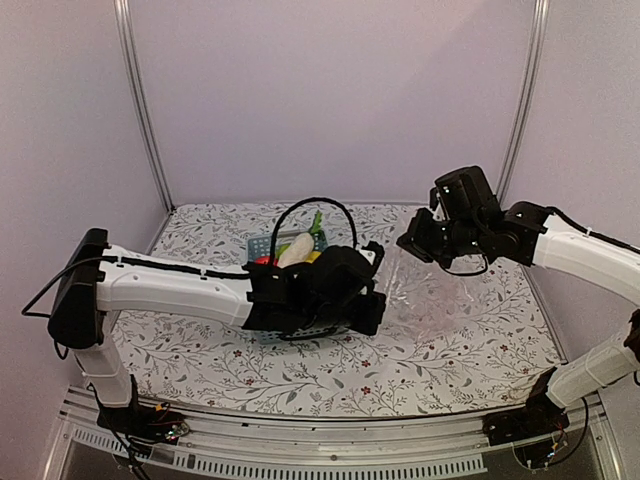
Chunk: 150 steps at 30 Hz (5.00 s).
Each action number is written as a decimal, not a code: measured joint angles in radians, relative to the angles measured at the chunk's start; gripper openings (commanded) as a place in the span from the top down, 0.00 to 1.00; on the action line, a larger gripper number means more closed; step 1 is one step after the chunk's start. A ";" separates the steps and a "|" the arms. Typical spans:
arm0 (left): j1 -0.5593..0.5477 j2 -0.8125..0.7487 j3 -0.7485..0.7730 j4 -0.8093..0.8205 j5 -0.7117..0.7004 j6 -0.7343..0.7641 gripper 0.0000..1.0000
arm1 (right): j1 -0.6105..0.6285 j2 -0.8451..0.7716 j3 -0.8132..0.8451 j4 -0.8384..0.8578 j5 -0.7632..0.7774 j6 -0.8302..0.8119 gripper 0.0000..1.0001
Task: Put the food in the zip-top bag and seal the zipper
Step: Pass from the right arm to the left, then pass from the left arm to the right, then pass from the right arm to the left
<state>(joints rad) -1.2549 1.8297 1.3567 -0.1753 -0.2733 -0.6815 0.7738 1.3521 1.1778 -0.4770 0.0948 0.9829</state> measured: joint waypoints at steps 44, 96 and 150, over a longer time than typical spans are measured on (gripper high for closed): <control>0.124 -0.209 -0.272 0.286 0.206 -0.138 1.00 | 0.040 -0.109 -0.272 0.217 -0.394 -0.248 0.47; 0.154 -0.218 -0.346 0.384 0.326 -0.178 1.00 | 0.043 -0.021 -0.246 0.395 -0.483 -0.203 0.80; 0.206 -0.430 -0.389 0.492 0.655 -0.105 0.83 | 0.041 -0.121 -0.270 0.441 -1.025 -0.328 0.98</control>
<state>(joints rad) -1.0489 1.3998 0.9680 0.3164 0.3817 -0.7860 0.8150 1.2316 0.9077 -0.0360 -0.9306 0.6544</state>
